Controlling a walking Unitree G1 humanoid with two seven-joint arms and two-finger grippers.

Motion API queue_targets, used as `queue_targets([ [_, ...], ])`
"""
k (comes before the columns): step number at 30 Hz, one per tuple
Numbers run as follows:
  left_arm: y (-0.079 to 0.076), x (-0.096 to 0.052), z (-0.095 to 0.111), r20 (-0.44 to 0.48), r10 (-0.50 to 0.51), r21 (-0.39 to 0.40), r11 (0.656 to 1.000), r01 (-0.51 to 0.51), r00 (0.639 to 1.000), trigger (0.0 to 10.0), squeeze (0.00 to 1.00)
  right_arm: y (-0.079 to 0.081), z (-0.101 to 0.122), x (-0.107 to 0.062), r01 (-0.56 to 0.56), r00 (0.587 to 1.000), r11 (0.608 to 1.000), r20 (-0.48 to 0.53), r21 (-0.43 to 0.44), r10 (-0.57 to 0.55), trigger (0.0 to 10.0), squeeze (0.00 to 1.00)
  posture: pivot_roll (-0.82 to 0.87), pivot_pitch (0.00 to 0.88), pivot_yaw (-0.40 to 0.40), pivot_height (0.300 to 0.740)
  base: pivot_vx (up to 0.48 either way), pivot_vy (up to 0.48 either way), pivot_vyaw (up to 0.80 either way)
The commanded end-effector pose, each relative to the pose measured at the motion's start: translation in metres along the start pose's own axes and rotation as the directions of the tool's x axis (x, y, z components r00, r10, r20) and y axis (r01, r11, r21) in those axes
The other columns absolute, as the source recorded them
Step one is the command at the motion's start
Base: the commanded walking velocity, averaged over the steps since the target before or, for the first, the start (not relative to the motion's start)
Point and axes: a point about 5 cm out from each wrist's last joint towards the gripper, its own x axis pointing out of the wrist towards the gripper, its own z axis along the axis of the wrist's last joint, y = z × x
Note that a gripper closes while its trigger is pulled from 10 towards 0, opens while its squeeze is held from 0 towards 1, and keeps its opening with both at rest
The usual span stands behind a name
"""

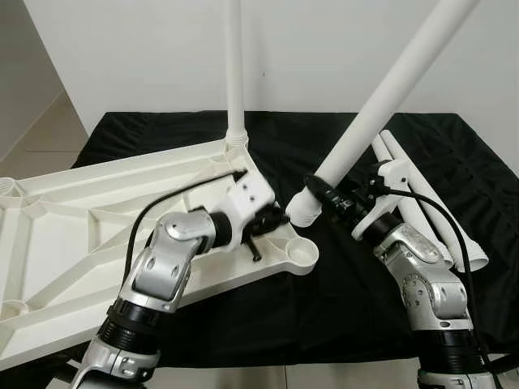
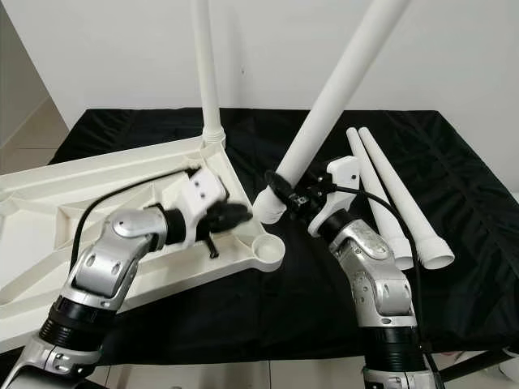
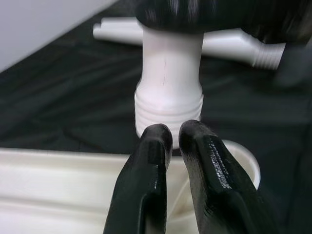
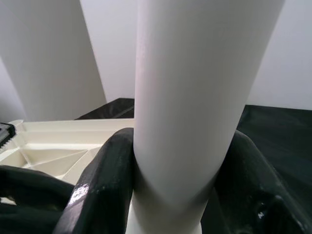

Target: Building children table

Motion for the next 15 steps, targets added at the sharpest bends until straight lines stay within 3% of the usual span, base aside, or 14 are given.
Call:
queue_targets([
  [1, 0.018, -0.004, -0.001, 0.018, 0.315, -0.035, 0.949, -0.314, 0.949, 10.0, 0.00, -0.001, 0.002, 0.001, 0.016, 1.000, 1.000, 0.022, -0.009, -0.016, 10.0, 0.00, -0.11, 0.062, 0.043, 0.740, 0.000, 0.000, 0.00],
  [5, 0.024, -0.007, 0.005, 0.076, 0.370, -0.079, 0.928, -0.364, 0.926, 10.0, 0.00, -0.003, 0.001, 0.002, 0.051, 0.998, 0.999, 0.036, -0.004, -0.051, 10.0, 0.00, -0.11, 0.056, 0.043, 0.740, 0.000, 0.000, 0.00],
  [7, 0.034, -0.011, 0.008, 0.105, 0.455, -0.102, 0.889, -0.446, 0.884, 10.0, 0.00, -0.005, 0.003, 0.005, 0.093, 0.994, 0.996, 0.064, 0.000, -0.092, 10.0, 0.00, -0.10, 0.046, 0.042, 0.740, 0.000, 0.000, 0.00],
  [8, 0.039, -0.014, 0.008, 0.104, 0.492, -0.115, 0.869, -0.481, 0.864, 10.0, 0.00, -0.006, 0.003, 0.006, 0.119, 0.990, 0.993, 0.079, 0.005, -0.119, 10.0, 0.00, -0.10, 0.046, 0.042, 0.740, 0.000, 0.000, 0.00],
  [13, 0.046, -0.017, 0.003, 0.088, 0.555, -0.136, 0.829, -0.542, 0.827, 10.0, 0.00, -0.008, 0.003, 0.009, 0.157, 0.983, 0.988, 0.097, 0.013, -0.158, 10.0, 0.00, -0.10, 0.031, 0.039, 0.740, 0.000, 0.000, 0.00],
  [14, 0.050, -0.020, 0.001, 0.087, 0.590, -0.147, 0.805, -0.575, 0.803, 10.0, 0.00, -0.009, 0.002, 0.011, 0.172, 0.980, 0.985, 0.101, 0.015, -0.173, 10.0, 0.00, -0.10, 0.028, 0.038, 0.740, 0.000, 0.000, 0.00],
  [15, 0.050, -0.020, 0.001, 0.087, 0.590, -0.147, 0.805, -0.575, 0.803, 10.0, 0.00, -0.009, 0.002, 0.011, 0.172, 0.980, 0.985, 0.101, 0.015, -0.173, 10.0, 0.00, -0.10, 0.028, 0.038, 0.740, 0.000, 0.000, 0.00],
])
